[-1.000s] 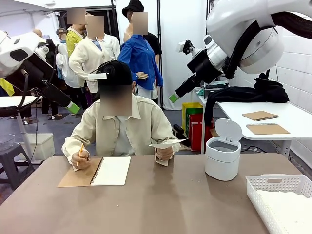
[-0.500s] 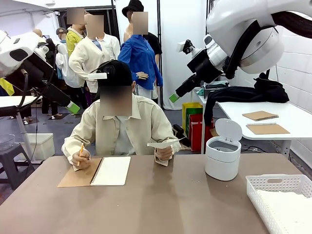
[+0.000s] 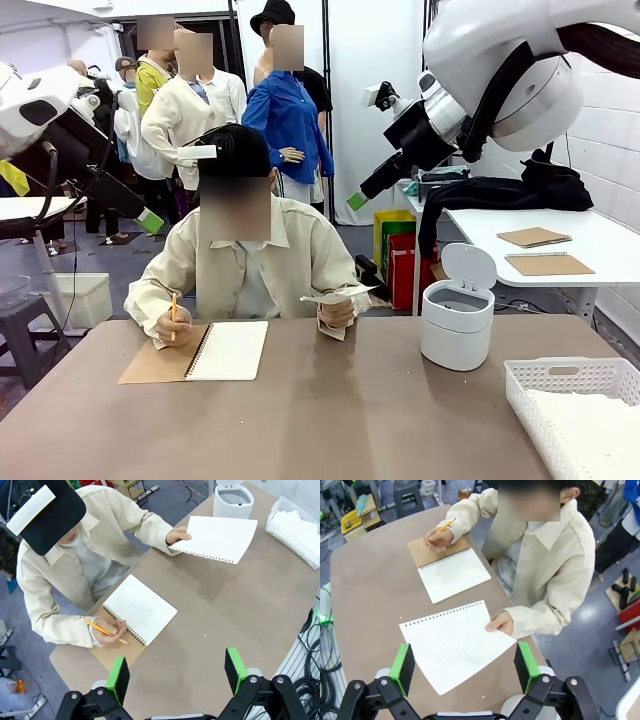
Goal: Sort the paper based on its condition.
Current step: If a person hands you a paper, place it in the Organizing basket , and if it's crumpled, put it in the Trash can.
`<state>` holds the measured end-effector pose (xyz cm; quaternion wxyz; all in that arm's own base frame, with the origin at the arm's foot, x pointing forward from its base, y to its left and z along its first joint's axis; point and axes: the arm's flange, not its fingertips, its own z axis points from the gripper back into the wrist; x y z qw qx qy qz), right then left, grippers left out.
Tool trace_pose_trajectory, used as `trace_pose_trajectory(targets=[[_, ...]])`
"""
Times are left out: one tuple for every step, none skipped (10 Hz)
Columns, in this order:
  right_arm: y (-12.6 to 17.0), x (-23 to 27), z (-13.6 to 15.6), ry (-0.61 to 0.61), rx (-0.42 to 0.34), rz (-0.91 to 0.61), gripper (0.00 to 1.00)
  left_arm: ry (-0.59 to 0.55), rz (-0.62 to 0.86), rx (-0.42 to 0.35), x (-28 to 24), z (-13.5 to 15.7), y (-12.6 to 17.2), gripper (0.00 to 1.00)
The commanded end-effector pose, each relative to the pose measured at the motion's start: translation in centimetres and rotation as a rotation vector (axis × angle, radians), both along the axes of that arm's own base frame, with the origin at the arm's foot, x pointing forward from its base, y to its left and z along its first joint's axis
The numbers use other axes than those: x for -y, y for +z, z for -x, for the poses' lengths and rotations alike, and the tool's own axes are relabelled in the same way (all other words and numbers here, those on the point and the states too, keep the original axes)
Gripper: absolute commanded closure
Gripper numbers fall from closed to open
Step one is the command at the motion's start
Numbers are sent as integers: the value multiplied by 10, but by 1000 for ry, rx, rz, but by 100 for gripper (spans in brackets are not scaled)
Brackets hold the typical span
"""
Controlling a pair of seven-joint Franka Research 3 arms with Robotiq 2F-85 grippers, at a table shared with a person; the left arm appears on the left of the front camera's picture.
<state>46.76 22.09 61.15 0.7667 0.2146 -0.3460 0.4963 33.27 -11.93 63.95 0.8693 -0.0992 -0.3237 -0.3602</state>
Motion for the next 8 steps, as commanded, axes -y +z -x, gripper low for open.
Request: trace_pose_trajectory(targets=[[0, 0, 0, 0, 0, 0, 0, 1, 7, -4, -1, 0, 0, 0], [5, -2, 10, -64, -153, -66, 0, 1, 7, -4, -1, 0, 0, 0], [-2, 2, 2, -138, -331, -119, 0, 1, 7, -4, -1, 0, 0, 0], [-14, 8, -7, -230, -465, -179, 0, 1, 7, -4, -1, 0, 0, 0], [-22, 14, -11, -282, -537, -202, 0, 1, 7, -4, -1, 0, 0, 0], [-31, 18, -15, -331, -614, -216, 0, 1, 7, -4, -1, 0, 0, 0], [-39, 23, -15, -399, -723, -187, 0, 1, 7, -4, -1, 0, 0, 0], [-54, 24, -13, -358, -805, -189, 0, 1, 7, -4, -1, 0, 0, 0]])
